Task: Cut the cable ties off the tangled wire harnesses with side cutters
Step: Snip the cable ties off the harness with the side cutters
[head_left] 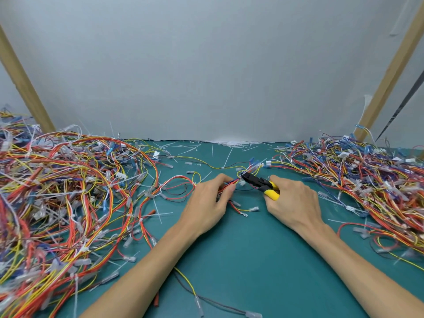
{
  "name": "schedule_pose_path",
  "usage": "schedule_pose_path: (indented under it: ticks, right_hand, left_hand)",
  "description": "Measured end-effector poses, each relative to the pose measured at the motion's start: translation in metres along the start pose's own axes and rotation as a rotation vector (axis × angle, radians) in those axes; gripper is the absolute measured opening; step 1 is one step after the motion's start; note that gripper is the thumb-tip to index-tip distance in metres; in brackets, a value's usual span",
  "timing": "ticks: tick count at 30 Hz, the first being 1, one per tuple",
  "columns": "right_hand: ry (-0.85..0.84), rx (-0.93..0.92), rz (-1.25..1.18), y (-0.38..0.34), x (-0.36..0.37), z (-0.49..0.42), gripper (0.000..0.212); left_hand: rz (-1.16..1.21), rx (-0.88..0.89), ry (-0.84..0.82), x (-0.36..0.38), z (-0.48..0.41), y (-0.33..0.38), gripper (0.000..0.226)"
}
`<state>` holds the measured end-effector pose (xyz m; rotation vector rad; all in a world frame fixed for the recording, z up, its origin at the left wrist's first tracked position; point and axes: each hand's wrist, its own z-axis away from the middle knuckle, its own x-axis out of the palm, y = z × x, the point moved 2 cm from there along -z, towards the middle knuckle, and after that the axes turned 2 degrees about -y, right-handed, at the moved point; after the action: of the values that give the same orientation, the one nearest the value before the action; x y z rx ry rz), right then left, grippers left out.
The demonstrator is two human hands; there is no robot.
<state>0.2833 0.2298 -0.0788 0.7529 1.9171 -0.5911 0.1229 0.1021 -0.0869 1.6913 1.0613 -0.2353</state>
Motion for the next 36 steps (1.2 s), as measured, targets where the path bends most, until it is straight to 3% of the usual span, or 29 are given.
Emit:
schedule_pose_path:
  ticks: [5,26,36]
  right_hand:
    - [-0.027,-0.038,-0.016,0.0004,0.0015,-0.0002,0.021]
    - [-0.081,-0.177,0.021,-0.0027,0.0015,-0.0018,0.026]
    - [-0.101,-0.114,-0.028,-0.0043,0.0010,-0.0011,0.019]
  left_hand:
    - [0.011,-0.034,-0.080,0.0005,-0.0009,0.0005,0.023]
    - [-0.367,0.048,0.164,-0.0036,0.0017,0.0059,0.021]
    - [-0.186,0.029,0.150,-0.0069,-0.0002,0.0042,0.018]
